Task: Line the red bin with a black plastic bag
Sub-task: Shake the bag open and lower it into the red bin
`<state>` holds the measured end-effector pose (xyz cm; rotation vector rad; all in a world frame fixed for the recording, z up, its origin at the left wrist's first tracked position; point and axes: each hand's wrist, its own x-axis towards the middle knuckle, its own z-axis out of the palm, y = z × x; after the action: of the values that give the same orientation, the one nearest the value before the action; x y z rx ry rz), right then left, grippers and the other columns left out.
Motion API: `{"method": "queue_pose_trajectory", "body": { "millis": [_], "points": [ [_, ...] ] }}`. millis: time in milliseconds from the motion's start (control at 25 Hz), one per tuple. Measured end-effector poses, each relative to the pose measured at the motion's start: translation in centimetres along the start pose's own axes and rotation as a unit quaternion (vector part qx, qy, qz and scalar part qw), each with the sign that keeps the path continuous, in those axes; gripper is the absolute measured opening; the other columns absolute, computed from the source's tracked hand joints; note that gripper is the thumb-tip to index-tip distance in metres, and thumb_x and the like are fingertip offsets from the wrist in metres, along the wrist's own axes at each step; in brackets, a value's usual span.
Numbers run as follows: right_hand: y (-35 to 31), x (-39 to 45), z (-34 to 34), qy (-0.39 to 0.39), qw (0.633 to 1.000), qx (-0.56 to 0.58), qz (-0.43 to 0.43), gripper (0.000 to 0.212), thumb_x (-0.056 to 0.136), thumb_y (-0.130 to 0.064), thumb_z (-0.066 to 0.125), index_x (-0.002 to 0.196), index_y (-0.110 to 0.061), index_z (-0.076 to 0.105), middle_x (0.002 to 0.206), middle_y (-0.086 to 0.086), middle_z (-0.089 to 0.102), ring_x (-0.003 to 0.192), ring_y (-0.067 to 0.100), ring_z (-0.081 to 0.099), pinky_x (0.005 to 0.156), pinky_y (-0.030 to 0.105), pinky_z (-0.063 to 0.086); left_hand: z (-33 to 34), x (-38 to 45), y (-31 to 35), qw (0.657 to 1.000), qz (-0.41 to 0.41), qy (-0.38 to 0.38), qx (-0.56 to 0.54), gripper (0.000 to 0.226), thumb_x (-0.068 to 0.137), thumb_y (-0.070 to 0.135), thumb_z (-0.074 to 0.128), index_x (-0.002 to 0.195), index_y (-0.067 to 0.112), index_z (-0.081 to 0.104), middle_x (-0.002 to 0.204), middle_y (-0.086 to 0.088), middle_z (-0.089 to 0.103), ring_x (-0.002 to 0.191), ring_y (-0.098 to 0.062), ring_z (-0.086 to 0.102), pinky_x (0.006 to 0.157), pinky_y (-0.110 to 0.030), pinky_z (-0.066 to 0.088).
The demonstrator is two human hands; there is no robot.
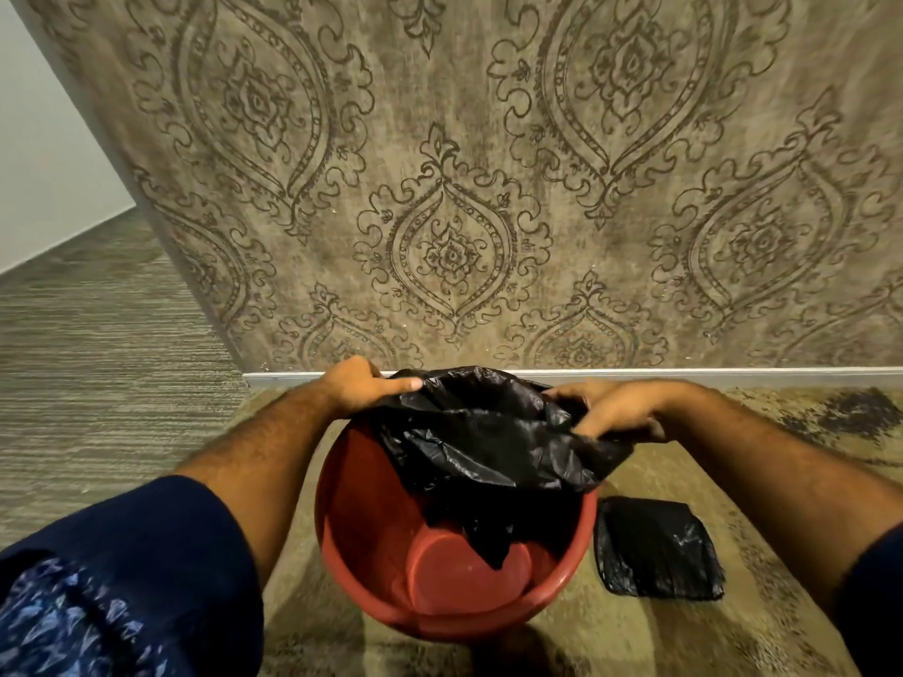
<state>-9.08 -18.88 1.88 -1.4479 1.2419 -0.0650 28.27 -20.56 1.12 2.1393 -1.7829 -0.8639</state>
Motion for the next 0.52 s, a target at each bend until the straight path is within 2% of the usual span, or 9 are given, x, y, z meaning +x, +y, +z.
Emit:
{"method": "queue_pose_trajectory", "body": {
  "millis": [80, 120, 160, 240, 280, 320, 400, 440, 520],
  "points": [
    [0.4, -1.6, -1.1, -0.057, 0.998, -0.035, 0.000, 0.096, 0.072, 0.001, 0.075, 0.154, -0.039, 0.046, 0.132, 0.017, 0.067, 0.071, 0.014, 0.060, 0.053, 0.025, 0.046, -1.2, -0.9, -0.5, 0.997, 0.019, -0.077, -0.010, 0.054, 0.072, 0.057, 0.089, 0.084, 0.006, 0.079, 0.070, -0.004, 0.067, 0.059, -0.015, 0.058, 0.059, -0.027, 0.044],
    [0.6, -2.3, -1.7, -0.079, 0.996, -0.042, -0.004, 0.100, 0.069, -0.001, 0.075, 0.154, -0.044, 0.043, 0.132, 0.013, 0.066, 0.071, 0.013, 0.058, 0.051, 0.022, 0.043, -2.0, -1.4, -0.8, 0.993, 0.026, -0.115, 0.000, 0.044, 0.075, 0.047, 0.089, 0.095, 0.009, 0.080, 0.073, -0.004, 0.065, 0.058, -0.013, 0.053, 0.055, -0.026, 0.039],
    [0.7, -3.0, -2.3, -0.099, 0.994, -0.042, -0.013, 0.106, 0.067, -0.001, 0.076, 0.155, -0.047, 0.041, 0.139, 0.012, 0.066, 0.083, 0.017, 0.063, 0.057, 0.024, 0.046, -2.8, -1.9, -0.8, 0.989, 0.031, -0.144, 0.019, 0.033, 0.078, 0.036, 0.087, 0.103, 0.014, 0.081, 0.074, -0.002, 0.063, 0.056, -0.011, 0.049, 0.052, -0.024, 0.035],
    [0.8, -3.9, -2.8, -0.136, 0.989, -0.025, -0.045, 0.110, 0.065, 0.003, 0.081, 0.151, -0.055, 0.044, 0.157, 0.021, 0.055, 0.127, 0.037, 0.059, 0.084, 0.043, 0.050, -3.8, -3.0, -0.8, 0.982, 0.023, -0.177, 0.064, 0.026, 0.086, 0.019, 0.079, 0.111, 0.024, 0.078, 0.075, 0.002, 0.062, 0.050, -0.006, 0.048, 0.051, -0.022, 0.036],
    [0.8, -4.4, -2.7, -0.155, 0.986, -0.011, -0.065, 0.111, 0.067, 0.007, 0.083, 0.146, -0.062, 0.046, 0.160, 0.026, 0.049, 0.139, 0.046, 0.051, 0.093, 0.052, 0.045, -4.0, -3.7, -0.6, 0.979, 0.011, -0.186, 0.086, 0.029, 0.088, 0.014, 0.077, 0.115, 0.025, 0.074, 0.075, 0.004, 0.064, 0.050, -0.005, 0.051, 0.051, -0.021, 0.039],
    [0.8, -4.8, -2.3, -0.165, 0.983, -0.007, -0.080, 0.113, 0.071, 0.010, 0.085, 0.141, -0.069, 0.047, 0.160, 0.027, 0.047, 0.139, 0.048, 0.052, 0.094, 0.055, 0.044, -3.9, -4.7, -0.6, 0.975, 0.000, -0.198, 0.096, 0.034, 0.088, 0.012, 0.077, 0.119, 0.026, 0.070, 0.075, 0.006, 0.066, 0.051, -0.005, 0.054, 0.050, -0.021, 0.042],
    [1.3, -5.7, -1.2, -0.136, 0.986, -0.017, -0.093, 0.120, 0.072, 0.007, 0.091, 0.135, -0.081, 0.041, 0.153, 0.011, 0.058, 0.113, 0.040, 0.071, 0.087, 0.048, 0.057, -3.4, -6.9, -1.1, 0.973, -0.007, -0.217, 0.078, 0.052, 0.084, 0.019, 0.084, 0.126, 0.036, 0.059, 0.082, 0.014, 0.074, 0.054, -0.002, 0.063, 0.050, -0.023, 0.049],
    [1.6, -6.3, -0.4, -0.110, 0.990, -0.017, -0.092, 0.127, 0.071, 0.005, 0.093, 0.138, -0.083, 0.032, 0.147, 0.001, 0.062, 0.101, 0.035, 0.077, 0.081, 0.043, 0.062, -3.2, -8.2, -1.6, 0.974, -0.006, -0.216, 0.061, 0.066, 0.079, 0.026, 0.089, 0.131, 0.046, 0.053, 0.096, 0.016, 0.076, 0.062, 0.000, 0.068, 0.053, -0.024, 0.052],
    [2.8, -7.4, 1.6, -0.054, 0.995, -0.022, -0.086, 0.143, 0.070, 0.005, 0.095, 0.151, -0.075, 0.008, 0.140, -0.004, 0.058, 0.087, 0.030, 0.081, 0.073, 0.038, 0.065, -2.6, -11.0, -2.9, 0.979, -0.008, -0.203, 0.013, 0.093, 0.069, 0.037, 0.094, 0.140, 0.063, 0.039, 0.123, 0.013, 0.072, 0.082, -0.006, 0.075, 0.061, -0.028, 0.057]
  ]
}}
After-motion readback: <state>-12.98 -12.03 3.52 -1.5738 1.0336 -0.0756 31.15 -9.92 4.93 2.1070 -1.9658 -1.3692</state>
